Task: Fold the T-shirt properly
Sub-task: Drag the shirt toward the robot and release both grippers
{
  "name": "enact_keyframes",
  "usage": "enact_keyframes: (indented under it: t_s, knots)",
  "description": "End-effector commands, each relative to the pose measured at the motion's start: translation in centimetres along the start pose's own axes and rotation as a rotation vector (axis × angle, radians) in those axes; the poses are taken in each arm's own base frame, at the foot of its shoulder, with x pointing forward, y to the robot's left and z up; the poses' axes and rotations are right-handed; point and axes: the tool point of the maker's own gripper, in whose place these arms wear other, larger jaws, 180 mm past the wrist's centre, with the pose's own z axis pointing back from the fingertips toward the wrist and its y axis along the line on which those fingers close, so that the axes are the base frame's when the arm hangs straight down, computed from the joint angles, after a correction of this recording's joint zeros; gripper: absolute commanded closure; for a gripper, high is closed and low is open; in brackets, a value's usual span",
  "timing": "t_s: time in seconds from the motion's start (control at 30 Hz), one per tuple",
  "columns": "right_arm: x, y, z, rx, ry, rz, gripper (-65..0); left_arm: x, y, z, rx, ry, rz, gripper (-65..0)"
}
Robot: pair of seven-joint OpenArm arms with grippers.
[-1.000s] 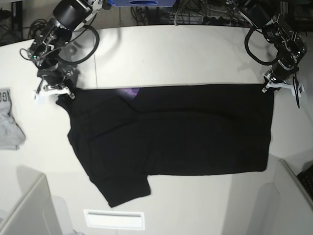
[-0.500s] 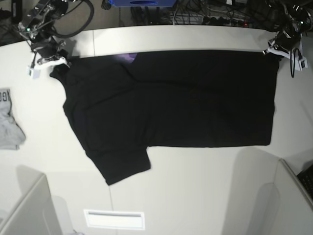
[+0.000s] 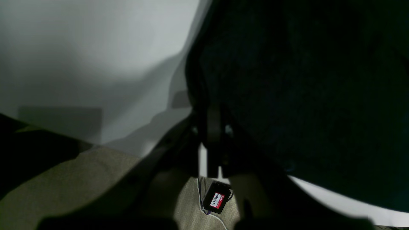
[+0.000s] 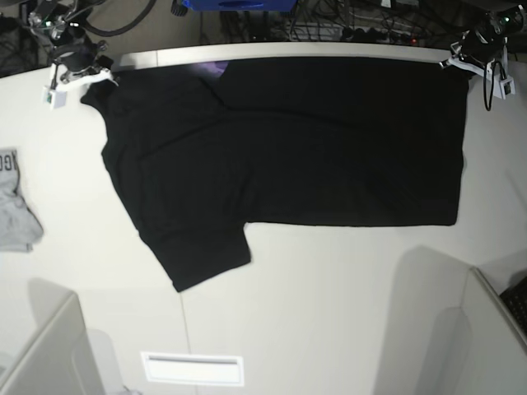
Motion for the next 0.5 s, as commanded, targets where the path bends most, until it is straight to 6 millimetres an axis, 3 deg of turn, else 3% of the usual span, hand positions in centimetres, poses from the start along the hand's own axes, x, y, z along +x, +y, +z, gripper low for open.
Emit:
enact_keyframes:
  t_s: [0.0, 0.47]
  knots:
    - [0.9, -0.4, 0.6, -0.009, -0.035, 0.013, 0.0, 0.9, 0.5, 0.6, 0.014, -0.029, -0.015, 0.0]
    - [-0.1, -1.0, 1.0, -0.024, -0.013, 0.011, 0.0, 0.9, 0.8, 0.7, 0.026, -0.03, -0.016, 0.0]
